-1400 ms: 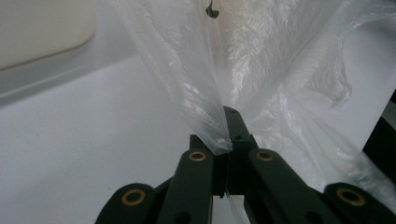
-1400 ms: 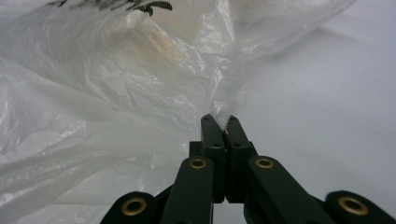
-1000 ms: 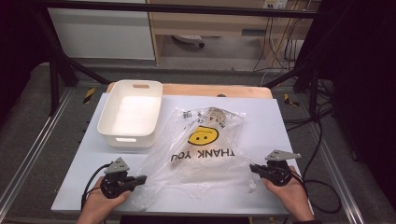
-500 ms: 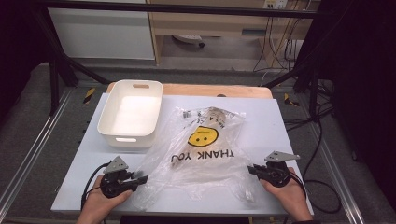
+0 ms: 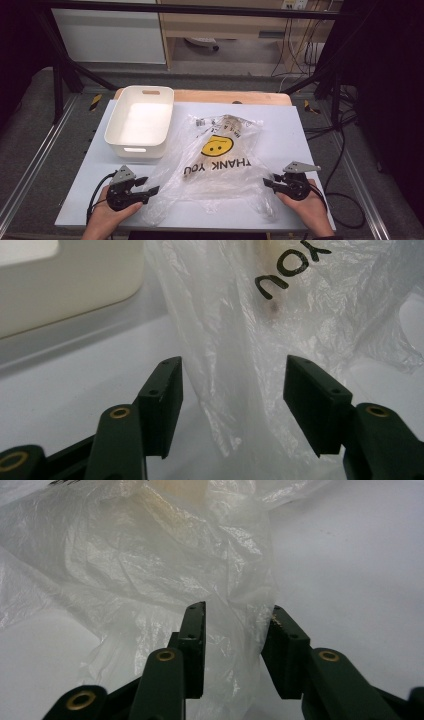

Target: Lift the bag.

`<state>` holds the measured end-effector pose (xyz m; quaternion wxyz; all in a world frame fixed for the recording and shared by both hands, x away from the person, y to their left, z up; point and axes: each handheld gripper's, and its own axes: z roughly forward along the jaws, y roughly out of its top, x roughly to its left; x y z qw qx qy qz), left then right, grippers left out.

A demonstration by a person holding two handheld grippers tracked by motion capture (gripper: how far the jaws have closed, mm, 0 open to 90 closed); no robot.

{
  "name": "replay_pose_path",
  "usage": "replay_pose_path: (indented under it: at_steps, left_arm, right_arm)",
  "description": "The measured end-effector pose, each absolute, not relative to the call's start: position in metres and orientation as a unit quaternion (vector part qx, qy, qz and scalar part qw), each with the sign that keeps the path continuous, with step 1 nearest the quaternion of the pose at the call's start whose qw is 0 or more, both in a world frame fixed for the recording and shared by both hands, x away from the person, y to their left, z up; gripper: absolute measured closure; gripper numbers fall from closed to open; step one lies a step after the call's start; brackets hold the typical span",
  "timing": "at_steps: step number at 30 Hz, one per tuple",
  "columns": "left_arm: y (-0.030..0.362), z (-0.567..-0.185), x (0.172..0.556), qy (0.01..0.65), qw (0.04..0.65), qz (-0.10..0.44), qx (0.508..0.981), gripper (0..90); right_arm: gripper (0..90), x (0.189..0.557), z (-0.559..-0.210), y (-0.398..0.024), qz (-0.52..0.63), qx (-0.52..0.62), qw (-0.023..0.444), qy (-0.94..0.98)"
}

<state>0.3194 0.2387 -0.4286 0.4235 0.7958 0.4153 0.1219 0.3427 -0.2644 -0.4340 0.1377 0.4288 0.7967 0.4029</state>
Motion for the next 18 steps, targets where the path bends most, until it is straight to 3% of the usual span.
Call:
replay_pose_path:
  at_steps: [9, 18]
  left_arm:
    - [0.2419, -0.4284, 0.3206, 0.421, 0.422, 0.133, 0.792, 37.9]
    - [0.2429, -0.4271, 0.3210, 0.425, 0.424, 0.143, 0.787, 34.1]
  right_arm:
    - [57.8, 0.3441, -0.4349, -0.2631, 0.401, 0.435, 0.139, 0.794]
    - [44.9, 0.3455, -0.4352, -0.2639, 0.400, 0.445, 0.148, 0.787]
